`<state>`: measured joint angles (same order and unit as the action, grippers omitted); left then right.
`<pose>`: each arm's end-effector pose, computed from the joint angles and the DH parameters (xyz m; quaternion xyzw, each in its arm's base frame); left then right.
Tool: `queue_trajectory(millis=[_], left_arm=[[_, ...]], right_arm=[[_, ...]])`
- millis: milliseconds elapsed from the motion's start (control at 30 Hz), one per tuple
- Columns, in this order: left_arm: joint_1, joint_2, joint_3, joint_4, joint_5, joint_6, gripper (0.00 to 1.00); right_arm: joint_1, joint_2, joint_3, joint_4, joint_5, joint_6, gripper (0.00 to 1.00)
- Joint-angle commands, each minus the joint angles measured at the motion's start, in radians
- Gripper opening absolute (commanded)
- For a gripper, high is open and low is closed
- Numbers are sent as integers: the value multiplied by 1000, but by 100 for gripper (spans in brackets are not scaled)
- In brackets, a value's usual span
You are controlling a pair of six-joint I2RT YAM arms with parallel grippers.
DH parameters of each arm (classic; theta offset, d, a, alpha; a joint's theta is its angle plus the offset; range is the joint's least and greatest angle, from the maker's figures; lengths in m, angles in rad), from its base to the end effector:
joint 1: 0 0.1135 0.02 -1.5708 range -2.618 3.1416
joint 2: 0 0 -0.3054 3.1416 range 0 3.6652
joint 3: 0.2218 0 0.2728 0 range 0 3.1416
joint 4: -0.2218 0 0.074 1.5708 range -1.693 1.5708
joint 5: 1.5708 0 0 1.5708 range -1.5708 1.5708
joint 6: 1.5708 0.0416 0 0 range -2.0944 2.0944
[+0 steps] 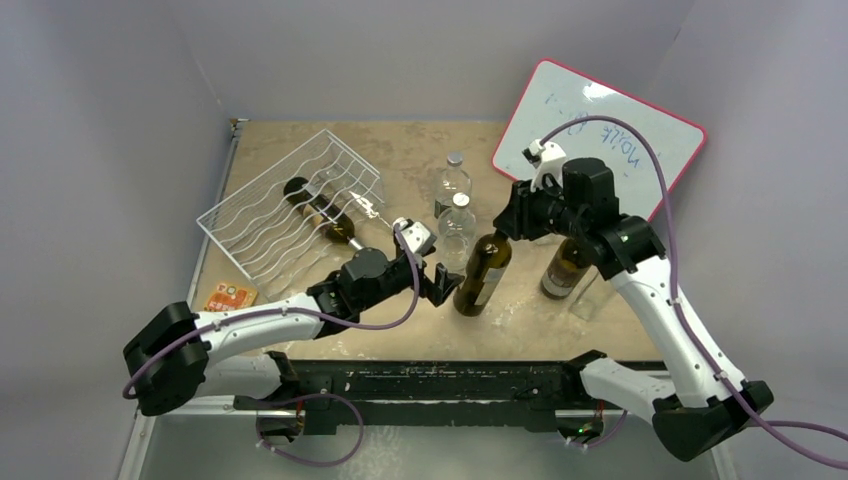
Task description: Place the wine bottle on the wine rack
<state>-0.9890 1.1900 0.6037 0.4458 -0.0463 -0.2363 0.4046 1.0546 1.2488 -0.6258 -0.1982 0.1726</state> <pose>0.1532 -0.2294 0.2836 0.2633 0.7075 -0.3627 0.5464 0.2018 0.0953 0.4413 -0.1500 0.8262 0.2326 0.4907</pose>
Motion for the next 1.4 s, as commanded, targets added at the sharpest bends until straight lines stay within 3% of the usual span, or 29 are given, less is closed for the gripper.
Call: queue_trajectory(millis=[0,267,600,1133,1267,1367], left_arm=[[-7,39,-18,151,47,-28,95],[-32,122,-22,184,60,18,95],[-36,182,-21,165,-65,37,93],[-34,137,-59,177,61,157,98],[-34,114,-57,165,84,205,91],[-34,95,-58,163,76,222,73]], right_arm=[[-2,-15,0,209,-174,81,0],[-1,6,-45,316,-236,156,0],[-1,17,-58,375,-315,185,0],[-1,-6,-83,407,-435,136,0],[-1,-11,-90,409,-450,124,0],[-1,-12,-91,409,-462,115,0]])
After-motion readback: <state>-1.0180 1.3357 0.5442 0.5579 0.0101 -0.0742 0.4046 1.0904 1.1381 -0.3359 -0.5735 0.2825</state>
